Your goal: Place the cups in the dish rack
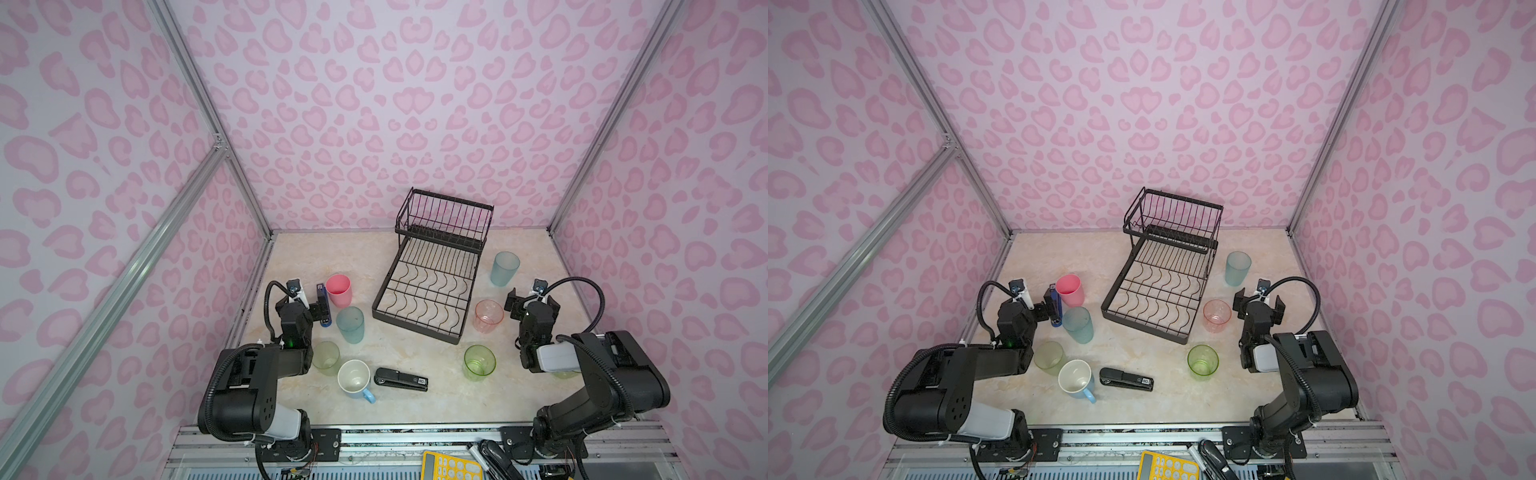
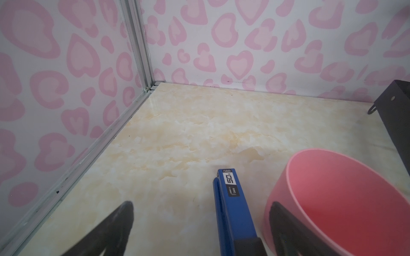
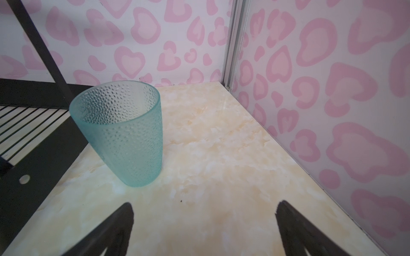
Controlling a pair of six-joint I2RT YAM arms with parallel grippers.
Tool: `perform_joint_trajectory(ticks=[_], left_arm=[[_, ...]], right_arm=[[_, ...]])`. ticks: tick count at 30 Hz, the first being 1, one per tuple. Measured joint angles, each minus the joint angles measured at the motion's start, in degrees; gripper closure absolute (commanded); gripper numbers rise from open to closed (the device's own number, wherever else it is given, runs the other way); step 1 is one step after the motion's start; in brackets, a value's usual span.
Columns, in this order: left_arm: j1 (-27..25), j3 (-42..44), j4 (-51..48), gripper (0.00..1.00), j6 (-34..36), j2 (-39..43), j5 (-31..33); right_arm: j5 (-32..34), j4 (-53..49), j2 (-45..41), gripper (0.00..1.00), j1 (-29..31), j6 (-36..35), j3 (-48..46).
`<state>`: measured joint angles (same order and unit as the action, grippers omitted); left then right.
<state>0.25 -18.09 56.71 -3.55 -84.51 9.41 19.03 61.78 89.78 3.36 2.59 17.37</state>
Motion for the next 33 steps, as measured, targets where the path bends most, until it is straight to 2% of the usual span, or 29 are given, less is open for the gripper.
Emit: perform_joint_trajectory(ticks=[25,33], left_arm=[[-0.3,0.0,0.0,0.04,-0.1,0.0,0.3],[-0.4,0.0,0.0,0.04,-0.1,0.0,0.5]], right_arm=[[0.7,0.0,0.2,0.00,0.9,-0.2,0.0],[2.8,0.4,0.2,0.00,2.5,-0.9,-0.2]])
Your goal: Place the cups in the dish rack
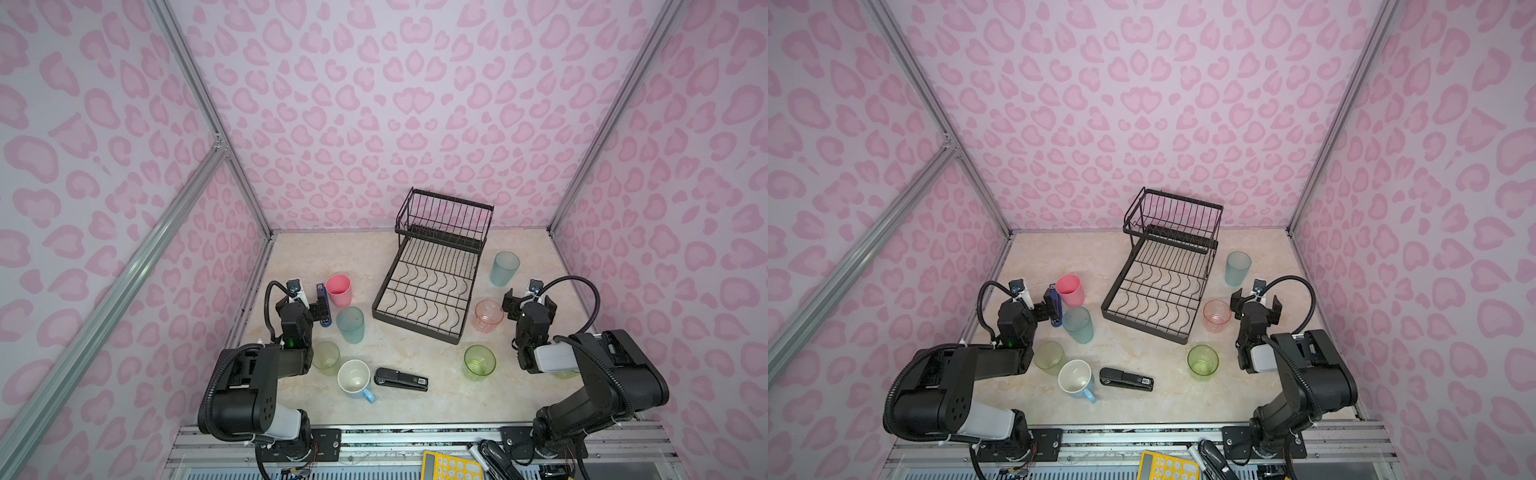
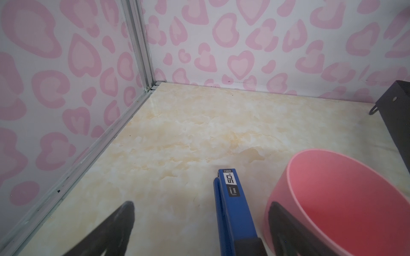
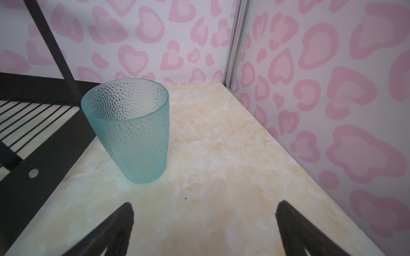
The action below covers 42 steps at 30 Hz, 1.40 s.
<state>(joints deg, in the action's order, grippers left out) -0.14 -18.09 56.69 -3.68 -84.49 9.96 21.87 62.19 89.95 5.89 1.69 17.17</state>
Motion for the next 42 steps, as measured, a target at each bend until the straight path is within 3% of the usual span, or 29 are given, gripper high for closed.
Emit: perform_joint_trajectory(ticks=[6,14,18,22,30,37,42], left_arm=[[-0.5,-0.2,-0.5,0.04,0.0,0.2,1.0],[-0.6,-6.8,-11.3,0.04,-1.1,5.3,4.7],[-0.6,-13.1,-22.0,0.00,-3.9,6.8,9.4],[-0.6,-21.7,-33.8,0.03,-8.7,7.5,13.0],[-0.9,-32.2,-54.0,0.04,-17.1,7.5,12.9],[-1.5,-39.5,-66.3,0.08,-21.6,5.6,10.9],[-1.5,-43.9,-74.9,0.11,-24.9,3.9,8.9]], right_arm=[[1.1,0.8,-0.6,0.00,0.5,-0.9,-0.3],[2.1,1.4,-0.7,0.01,0.9,-1.3,-0.8],[2.2,1.4,-0.9,0.00,0.9,-1.4,-1.0],[2.4,2.3,-1.1,0.01,1.1,-1.5,-1.7],[3.6,3.5,-2.5,0.00,2.1,-2.3,-2.6],[8.5,-6.3,-14.0,0.02,5.3,-3.8,1.9],[13.3,-19.8,-20.1,0.04,5.5,0.7,8.1]])
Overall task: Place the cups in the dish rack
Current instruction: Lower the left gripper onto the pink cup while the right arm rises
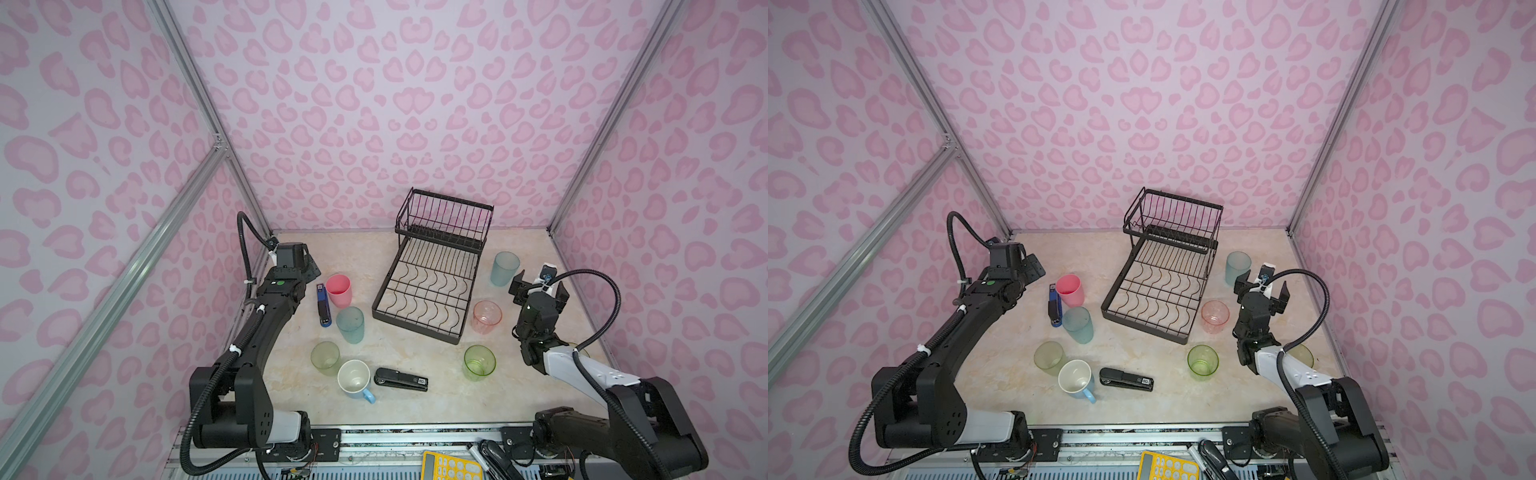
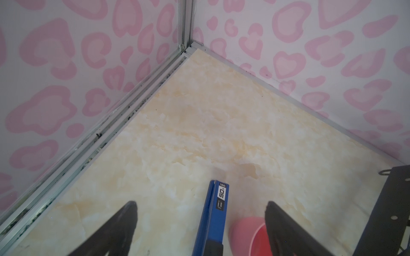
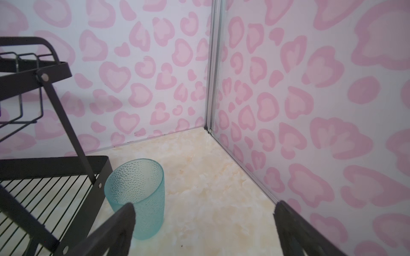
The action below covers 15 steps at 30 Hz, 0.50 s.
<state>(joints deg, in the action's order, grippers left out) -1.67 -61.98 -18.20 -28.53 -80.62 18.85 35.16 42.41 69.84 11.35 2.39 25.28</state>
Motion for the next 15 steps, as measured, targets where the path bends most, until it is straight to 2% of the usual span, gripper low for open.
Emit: perform_joint_trajectory(ticks=[7,12,15], left_arm=[[-0.2,-4.0,-9.6,0.13,-2.7,-3.6,-6.4],[-0.7,-7.0,-14.9,0.17,-2.8,-6.2,-10.8],[-1.0,-8.0,-17.6,0.19,-2.2,-6.8,-13.1]], right_arm=[[1.7,-21.2,-5.6,0.04,0.2,7.8,9.0],[-3.5,-33.0,-9.4,0.10,0.3,13.5,12.8],[-7.3,-38.1,-10.6,0.11,1.4,16.1,13.9]])
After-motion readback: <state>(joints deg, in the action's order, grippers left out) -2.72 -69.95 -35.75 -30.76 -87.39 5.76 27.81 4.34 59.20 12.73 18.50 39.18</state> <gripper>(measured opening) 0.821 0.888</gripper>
